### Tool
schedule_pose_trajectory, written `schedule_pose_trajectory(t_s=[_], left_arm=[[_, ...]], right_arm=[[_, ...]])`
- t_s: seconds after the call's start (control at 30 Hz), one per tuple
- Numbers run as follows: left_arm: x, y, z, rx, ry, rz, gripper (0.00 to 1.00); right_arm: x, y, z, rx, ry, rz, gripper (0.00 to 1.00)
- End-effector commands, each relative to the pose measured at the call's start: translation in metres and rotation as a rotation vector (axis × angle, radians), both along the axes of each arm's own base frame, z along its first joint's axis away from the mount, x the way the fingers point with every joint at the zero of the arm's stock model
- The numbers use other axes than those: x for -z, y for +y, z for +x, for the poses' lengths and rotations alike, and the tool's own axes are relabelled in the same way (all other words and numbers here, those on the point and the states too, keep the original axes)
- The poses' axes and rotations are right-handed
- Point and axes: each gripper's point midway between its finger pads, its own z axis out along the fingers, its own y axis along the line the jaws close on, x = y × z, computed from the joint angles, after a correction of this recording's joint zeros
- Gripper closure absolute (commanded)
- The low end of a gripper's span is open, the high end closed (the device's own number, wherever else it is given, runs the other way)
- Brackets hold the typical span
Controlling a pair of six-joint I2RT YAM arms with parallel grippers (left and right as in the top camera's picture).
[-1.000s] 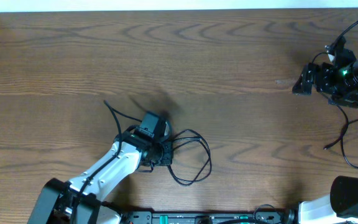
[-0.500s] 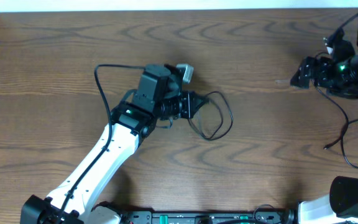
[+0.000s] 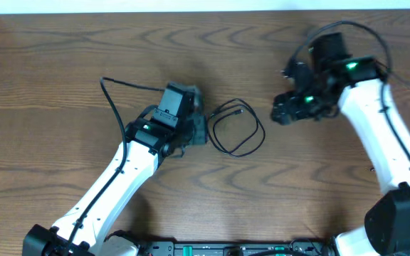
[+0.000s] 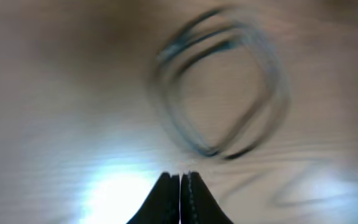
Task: Untangle cables
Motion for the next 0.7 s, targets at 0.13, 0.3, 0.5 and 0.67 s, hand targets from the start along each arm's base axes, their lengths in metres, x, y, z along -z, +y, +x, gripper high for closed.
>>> schedule_pose_trajectory(t_s=[0.13, 0.3, 0.5, 0.67], left_arm=[[0.016, 0.050, -0.023, -0.057, 0.078, 0.255, 0.87], [0.017, 0.052, -0.023, -0.062, 0.080, 0.269, 0.84], [0.017, 0.053, -0.024, -0.065, 0.084, 0.269, 0.84], [0.018, 0.053, -0.026, -0.063, 0.093, 0.271, 0.84]], right_arm=[[0.078, 0.043, -0.009, -0.077, -0.119, -0.051, 0.19], [0.113, 0.043, -0.007, 0.037, -0.207, -0.070, 0.24], [0.121, 0.030, 0.009, 0.190, -0.299, -0.083, 0.38], [0.121, 0.033, 0.014, 0.247, -0.309, -0.046, 0.58]])
